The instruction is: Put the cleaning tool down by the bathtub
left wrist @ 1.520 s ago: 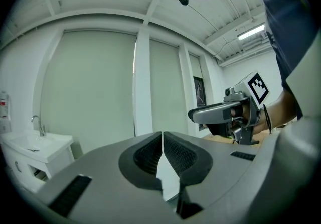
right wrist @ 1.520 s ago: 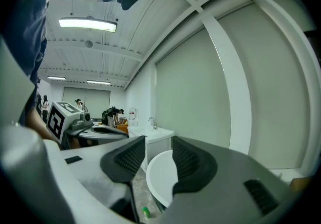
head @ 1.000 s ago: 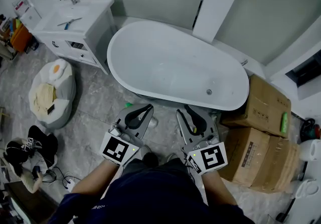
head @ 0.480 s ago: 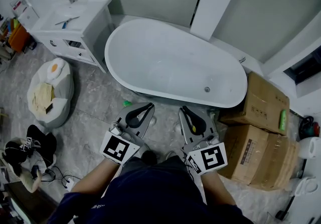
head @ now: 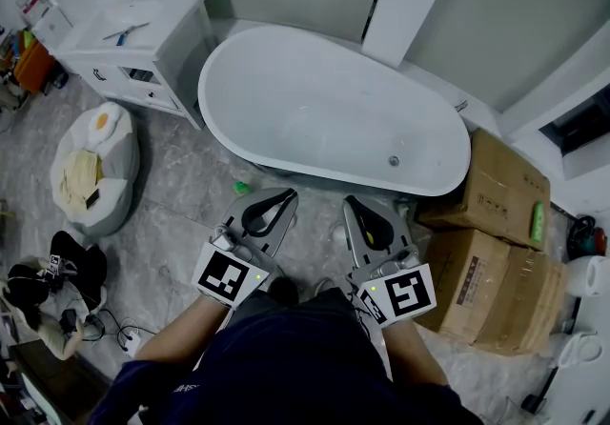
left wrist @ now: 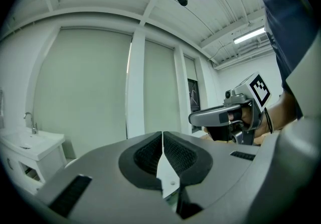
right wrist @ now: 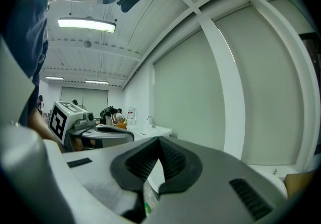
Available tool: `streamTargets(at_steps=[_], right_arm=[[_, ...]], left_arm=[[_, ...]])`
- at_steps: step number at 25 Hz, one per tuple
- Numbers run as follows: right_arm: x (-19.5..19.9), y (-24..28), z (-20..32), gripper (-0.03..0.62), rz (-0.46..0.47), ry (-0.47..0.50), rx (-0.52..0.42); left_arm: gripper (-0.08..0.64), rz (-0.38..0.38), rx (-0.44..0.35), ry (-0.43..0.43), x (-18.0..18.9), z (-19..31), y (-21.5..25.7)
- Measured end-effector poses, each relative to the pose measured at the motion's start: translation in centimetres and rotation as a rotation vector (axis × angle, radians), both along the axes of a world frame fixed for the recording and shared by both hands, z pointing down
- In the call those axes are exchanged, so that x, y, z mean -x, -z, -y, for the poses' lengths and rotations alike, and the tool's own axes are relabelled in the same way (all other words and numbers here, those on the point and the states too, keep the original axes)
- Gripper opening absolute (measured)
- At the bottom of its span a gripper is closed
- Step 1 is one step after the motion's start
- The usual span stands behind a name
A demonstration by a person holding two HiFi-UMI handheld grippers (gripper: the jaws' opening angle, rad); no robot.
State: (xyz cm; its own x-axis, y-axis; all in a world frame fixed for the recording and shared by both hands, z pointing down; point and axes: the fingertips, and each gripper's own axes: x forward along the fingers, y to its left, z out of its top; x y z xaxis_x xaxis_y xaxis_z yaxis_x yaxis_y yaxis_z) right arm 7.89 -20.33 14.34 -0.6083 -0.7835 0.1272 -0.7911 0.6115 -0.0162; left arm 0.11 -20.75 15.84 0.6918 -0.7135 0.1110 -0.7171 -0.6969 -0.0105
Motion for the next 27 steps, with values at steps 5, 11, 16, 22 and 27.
streamTargets(at_steps=[5, 11, 16, 22, 27], right_arm=[[0.0, -0.8, 0.1, 0.003, -0.016, -0.002, 0.03], [0.5, -1.4, -0.2, 0.003, -0.02, -0.001, 0.043], [0.9, -1.6, -0.3, 0.003, -0.024, -0.002, 0.049], [1.1, -1.8, -0.7, 0.003, -0.028, -0.009, 0.061], [1.3, -1.9, -0.9, 0.003, -0.035, -0.014, 0.061]], left_arm=[[0.037, -0.003, 0.004, -0.001, 0.1, -0.1, -0.2], [0.037, -0.005, 0.009, -0.001, 0.5, -0.4, -0.6], [0.037, -0.01, 0.015, -0.001, 0.8, -0.6, -0.7], [0.037, -0.01, 0.019, -0.009, 1.3, -0.9, -0.7], [0.037, -0.009, 0.017, -0.015, 1.6, -1.0, -0.8]])
